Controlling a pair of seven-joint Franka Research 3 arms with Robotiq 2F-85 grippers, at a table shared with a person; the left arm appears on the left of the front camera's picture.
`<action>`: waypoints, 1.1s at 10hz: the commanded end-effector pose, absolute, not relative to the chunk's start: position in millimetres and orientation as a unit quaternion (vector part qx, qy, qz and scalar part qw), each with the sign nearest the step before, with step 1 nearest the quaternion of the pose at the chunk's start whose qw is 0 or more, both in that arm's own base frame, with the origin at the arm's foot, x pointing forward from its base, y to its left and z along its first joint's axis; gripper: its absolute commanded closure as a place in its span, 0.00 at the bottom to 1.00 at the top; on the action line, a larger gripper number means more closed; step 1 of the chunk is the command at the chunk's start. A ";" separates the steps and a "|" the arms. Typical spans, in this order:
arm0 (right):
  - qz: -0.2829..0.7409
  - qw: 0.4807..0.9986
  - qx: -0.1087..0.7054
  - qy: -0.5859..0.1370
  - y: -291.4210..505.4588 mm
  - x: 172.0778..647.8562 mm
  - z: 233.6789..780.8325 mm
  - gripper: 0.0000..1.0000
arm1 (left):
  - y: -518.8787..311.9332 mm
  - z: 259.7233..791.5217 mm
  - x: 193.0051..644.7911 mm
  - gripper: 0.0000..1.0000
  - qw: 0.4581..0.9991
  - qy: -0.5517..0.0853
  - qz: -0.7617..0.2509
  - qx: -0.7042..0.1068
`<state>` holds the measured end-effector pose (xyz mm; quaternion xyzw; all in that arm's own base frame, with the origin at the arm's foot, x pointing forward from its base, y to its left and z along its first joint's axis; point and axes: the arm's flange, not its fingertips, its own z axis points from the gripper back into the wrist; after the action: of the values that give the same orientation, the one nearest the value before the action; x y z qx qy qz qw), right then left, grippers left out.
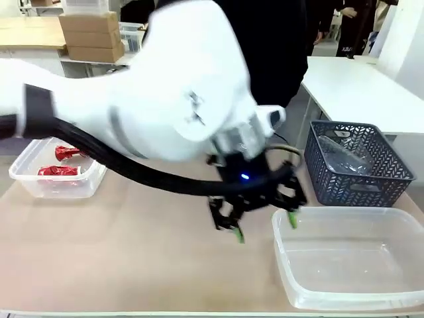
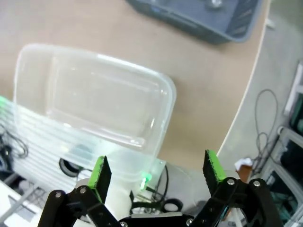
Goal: Sort the waste into each basket.
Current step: Pick up the Organizing box on the right side of the table and lift it.
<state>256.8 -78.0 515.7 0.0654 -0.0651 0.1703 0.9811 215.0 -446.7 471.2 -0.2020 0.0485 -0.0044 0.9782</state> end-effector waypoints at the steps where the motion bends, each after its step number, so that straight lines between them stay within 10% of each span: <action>1: 0.215 0.974 0.054 -0.048 -60.9 213.0 409.4 0.00 | -481.3 450.2 228.3 0.00 0.988 0.057 0.000 -0.143; 3: 0.122 0.989 -0.078 0.033 -64.4 195.6 396.9 0.00 | -464.9 457.2 210.7 0.00 0.982 0.050 -0.001 -0.183; 5: 0.198 0.978 0.057 -0.020 -82.2 262.7 496.8 0.00 | -464.9 457.2 210.7 0.00 0.982 0.050 -0.001 -0.183; 11: 0.116 0.963 0.044 0.239 -74.2 256.9 387.8 0.00 | -504.3 403.8 226.4 0.00 0.994 0.016 -0.026 -0.107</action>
<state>269.0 -77.5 416.5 0.0236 0.2262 0.1188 0.9665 221.9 -482.9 415.4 -0.1254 0.0287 -0.0348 0.9911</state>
